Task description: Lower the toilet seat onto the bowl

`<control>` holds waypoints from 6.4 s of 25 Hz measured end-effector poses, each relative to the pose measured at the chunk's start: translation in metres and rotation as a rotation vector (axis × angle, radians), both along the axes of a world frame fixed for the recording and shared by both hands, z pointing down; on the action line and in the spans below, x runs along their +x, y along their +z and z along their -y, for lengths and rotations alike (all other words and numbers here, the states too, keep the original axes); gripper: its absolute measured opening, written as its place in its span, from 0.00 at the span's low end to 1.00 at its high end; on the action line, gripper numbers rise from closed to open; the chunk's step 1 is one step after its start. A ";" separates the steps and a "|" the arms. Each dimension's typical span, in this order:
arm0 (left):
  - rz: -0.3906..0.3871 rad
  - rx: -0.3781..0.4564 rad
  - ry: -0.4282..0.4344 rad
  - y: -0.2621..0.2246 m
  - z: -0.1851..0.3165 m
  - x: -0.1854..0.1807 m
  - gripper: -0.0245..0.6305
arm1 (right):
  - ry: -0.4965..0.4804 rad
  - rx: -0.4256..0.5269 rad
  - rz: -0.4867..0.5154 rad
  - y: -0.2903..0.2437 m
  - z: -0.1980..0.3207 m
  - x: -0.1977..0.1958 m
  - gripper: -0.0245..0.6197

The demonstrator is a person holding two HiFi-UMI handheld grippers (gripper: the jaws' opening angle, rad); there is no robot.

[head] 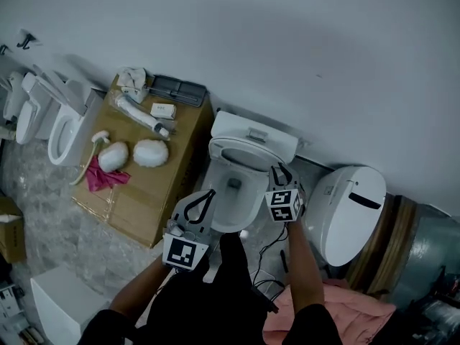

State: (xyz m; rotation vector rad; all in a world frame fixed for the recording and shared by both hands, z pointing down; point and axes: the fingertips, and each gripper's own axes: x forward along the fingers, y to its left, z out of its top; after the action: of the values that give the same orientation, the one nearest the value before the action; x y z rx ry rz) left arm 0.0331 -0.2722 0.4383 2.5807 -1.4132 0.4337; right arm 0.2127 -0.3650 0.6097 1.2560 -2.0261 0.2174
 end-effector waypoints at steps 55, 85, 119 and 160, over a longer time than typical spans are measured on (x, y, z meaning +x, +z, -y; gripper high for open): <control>0.822 -0.126 0.867 0.395 -0.145 -0.050 0.20 | -0.424 -0.266 -0.259 0.223 -0.284 -0.077 0.21; 0.941 -0.192 0.892 0.646 -0.230 -0.075 0.27 | -0.516 -0.378 -0.353 0.483 -0.355 -0.103 0.44; -0.087 0.110 -0.027 -0.091 -0.167 -0.082 0.05 | 0.352 0.479 0.490 -0.266 -0.281 -0.080 0.08; -0.048 0.179 -0.011 -0.110 -0.217 -0.049 0.05 | 0.307 0.450 0.512 -0.264 -0.333 -0.074 0.08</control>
State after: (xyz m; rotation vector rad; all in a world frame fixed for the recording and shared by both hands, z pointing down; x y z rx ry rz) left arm -0.0156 -0.0554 0.3283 2.6996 -1.5131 0.2523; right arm 0.1387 -0.0323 0.3459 1.9570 -2.3845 0.2549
